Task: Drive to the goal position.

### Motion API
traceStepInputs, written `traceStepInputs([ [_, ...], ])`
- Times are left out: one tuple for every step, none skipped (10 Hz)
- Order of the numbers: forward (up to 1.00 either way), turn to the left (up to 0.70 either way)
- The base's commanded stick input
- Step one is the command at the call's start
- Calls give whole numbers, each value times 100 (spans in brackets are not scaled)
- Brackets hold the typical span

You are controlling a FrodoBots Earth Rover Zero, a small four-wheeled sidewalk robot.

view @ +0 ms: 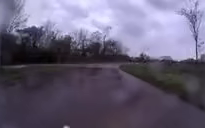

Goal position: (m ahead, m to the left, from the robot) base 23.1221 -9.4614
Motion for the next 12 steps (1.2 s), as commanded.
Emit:
traceStepInputs([
  [70,0],
  [70,0],
  [70,0],
  [70,0],
  [70,0],
  [70,0],
  [70,0],
  [70,0],
  [70,0],
  [70,0],
  [70,0],
  [70,0],
])
